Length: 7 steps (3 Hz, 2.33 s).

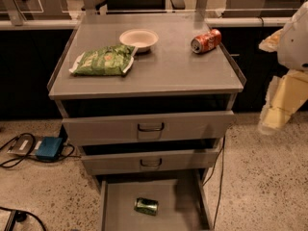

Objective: Pick green can from bottom drawer and place on counter

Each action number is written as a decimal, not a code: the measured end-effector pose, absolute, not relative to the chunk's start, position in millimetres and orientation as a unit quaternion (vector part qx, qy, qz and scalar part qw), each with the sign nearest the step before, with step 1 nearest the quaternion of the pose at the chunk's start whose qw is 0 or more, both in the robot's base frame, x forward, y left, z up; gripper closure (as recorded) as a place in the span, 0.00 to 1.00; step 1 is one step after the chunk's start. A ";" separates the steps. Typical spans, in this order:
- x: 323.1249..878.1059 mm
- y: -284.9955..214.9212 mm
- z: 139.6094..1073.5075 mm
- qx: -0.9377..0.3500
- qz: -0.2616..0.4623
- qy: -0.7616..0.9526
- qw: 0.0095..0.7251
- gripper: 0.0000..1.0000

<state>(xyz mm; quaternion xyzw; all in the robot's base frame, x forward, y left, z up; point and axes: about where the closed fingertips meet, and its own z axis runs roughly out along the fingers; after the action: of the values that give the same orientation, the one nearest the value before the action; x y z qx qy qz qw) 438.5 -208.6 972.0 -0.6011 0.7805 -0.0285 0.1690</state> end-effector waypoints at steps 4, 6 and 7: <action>387.1 -187.6 832.0 -0.569 0.186 0.765 0.236 0.00; 380.9 -172.8 796.2 -0.575 0.198 0.764 0.217 0.00; 376.4 -151.7 782.4 -0.583 0.226 0.749 0.219 0.00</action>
Offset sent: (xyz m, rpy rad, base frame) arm -0.0495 0.0159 -0.1261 0.5183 0.1802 0.0472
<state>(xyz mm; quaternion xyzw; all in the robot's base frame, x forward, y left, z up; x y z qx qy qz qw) 376.4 -151.7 782.4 -0.5827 0.7492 0.2258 0.2193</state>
